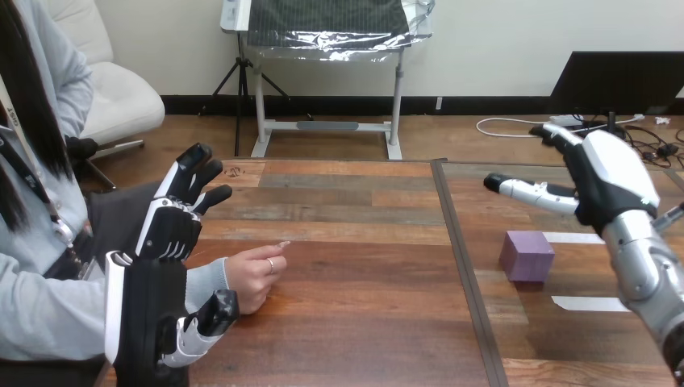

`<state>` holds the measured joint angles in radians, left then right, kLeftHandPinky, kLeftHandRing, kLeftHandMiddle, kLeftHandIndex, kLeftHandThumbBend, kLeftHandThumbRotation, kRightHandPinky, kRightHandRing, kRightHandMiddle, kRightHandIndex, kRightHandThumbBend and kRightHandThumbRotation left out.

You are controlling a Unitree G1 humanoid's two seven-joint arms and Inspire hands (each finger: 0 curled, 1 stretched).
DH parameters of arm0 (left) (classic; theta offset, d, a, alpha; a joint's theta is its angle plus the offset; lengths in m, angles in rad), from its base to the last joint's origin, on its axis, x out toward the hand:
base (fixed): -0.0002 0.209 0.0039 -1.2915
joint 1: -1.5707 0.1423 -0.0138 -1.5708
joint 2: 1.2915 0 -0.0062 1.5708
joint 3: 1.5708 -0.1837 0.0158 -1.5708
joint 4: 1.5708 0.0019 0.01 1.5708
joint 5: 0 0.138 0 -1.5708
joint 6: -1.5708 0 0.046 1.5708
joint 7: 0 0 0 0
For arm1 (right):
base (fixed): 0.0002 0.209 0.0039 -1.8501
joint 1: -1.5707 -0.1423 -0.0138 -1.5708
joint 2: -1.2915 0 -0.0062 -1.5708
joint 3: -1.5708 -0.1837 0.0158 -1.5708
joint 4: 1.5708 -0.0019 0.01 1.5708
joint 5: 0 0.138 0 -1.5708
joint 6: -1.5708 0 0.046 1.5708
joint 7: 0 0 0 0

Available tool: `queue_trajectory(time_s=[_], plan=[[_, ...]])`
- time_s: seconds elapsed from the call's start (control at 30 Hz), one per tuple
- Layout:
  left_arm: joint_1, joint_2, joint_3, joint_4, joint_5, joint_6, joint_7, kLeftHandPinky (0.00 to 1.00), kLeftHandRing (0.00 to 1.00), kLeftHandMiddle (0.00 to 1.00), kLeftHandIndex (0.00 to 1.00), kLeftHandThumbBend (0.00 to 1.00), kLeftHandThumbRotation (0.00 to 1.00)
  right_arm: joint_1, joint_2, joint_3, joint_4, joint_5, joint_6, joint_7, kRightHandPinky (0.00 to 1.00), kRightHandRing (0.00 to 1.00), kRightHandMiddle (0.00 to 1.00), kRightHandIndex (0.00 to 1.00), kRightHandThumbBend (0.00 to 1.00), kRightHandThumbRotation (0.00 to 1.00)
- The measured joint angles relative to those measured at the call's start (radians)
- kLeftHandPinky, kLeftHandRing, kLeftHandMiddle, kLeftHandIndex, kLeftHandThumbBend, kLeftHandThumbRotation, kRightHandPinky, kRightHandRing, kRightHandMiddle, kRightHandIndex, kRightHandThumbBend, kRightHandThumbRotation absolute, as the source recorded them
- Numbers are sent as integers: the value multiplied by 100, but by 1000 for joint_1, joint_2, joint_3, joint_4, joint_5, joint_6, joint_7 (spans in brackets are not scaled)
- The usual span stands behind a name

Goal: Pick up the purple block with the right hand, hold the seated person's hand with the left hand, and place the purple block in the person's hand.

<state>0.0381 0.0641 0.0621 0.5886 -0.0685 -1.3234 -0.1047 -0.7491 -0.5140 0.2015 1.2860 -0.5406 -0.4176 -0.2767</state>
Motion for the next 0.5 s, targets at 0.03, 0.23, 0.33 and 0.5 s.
queue_trajectory(time_s=[0.03,0.23,0.33,0.5], plan=[[0,0,0,0,0,0,0,81,89,92,89,100,79,0,3,0,3,0,3,0,76,87,87,88,100,79],[0,-1,0,0,1,-1,0,80,88,91,89,100,79,-1,19,4,17,-1,32,2,75,86,87,88,100,77],[0,-1,2,0,4,-4,2,80,88,91,88,100,80,-2,24,5,22,-1,46,2,75,86,87,88,100,75],[0,-3,12,0,17,-17,9,79,87,90,88,100,80,-5,34,9,31,-2,70,5,74,86,87,88,100,77]])
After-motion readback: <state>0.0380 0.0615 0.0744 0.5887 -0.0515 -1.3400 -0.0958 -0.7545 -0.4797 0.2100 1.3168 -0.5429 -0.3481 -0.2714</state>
